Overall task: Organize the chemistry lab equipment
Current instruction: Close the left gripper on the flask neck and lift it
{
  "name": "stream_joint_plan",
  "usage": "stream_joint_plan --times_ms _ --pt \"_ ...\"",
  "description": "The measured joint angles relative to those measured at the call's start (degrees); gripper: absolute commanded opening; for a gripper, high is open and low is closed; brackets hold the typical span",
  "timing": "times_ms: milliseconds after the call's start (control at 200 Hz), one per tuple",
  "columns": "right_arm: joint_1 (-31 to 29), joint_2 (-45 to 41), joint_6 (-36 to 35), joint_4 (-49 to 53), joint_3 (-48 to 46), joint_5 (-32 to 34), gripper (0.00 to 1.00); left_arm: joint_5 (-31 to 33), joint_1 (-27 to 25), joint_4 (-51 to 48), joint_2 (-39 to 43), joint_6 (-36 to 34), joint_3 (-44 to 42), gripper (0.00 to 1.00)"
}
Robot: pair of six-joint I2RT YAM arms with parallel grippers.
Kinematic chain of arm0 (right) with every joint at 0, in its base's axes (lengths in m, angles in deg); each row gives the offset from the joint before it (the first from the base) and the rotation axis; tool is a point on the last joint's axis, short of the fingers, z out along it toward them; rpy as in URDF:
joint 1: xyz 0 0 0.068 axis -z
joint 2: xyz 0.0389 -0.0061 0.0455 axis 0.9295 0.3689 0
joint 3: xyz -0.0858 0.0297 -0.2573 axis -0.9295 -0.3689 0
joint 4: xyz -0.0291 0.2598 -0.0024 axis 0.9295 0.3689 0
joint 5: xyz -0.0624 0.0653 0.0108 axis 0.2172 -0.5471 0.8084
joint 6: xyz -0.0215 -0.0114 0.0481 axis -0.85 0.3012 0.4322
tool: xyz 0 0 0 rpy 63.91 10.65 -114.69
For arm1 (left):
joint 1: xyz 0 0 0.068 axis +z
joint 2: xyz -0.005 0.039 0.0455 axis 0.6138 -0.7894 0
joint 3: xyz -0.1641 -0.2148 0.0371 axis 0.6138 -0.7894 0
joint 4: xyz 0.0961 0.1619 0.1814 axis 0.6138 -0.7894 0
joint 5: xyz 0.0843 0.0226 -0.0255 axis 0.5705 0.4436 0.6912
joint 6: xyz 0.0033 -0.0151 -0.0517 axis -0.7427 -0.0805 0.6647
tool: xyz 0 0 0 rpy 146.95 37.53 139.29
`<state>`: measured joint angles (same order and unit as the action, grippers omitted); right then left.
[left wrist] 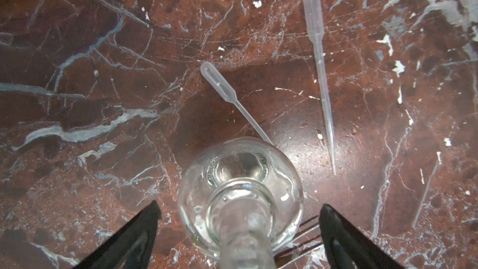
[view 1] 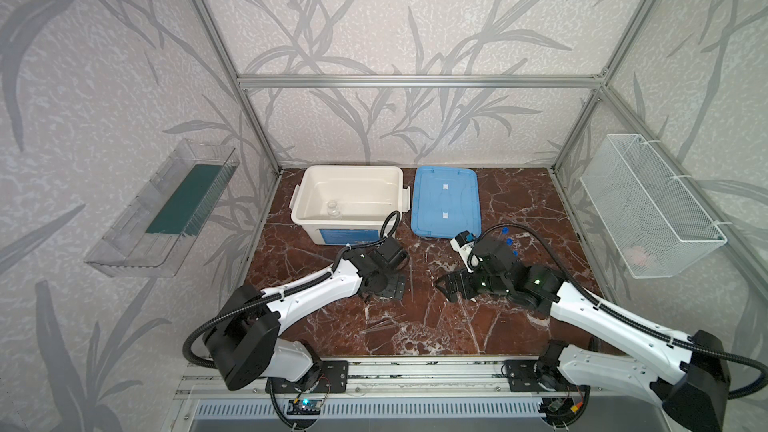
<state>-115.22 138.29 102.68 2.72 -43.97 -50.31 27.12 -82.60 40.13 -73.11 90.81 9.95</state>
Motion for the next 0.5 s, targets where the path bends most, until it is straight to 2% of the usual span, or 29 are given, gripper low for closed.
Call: stream_joint_plan --times_ms 95,205,500 --pt "0.0 0.7 -0.3 0.0 0.1 0.0 0.99 0.0 -0.4 0.9 -0.7 0.3 -0.3 0.94" --pt "0.0 1.8 -0.6 0.0 0.2 0.0 0.99 0.2 -0.6 2.3 -1.7 1.0 -0.8 0.88" --pt "0.0 2.6 -0.6 -0.1 0.2 0.0 0.99 2.7 -1.0 2.6 -3.5 1.5 -1.8 0.89"
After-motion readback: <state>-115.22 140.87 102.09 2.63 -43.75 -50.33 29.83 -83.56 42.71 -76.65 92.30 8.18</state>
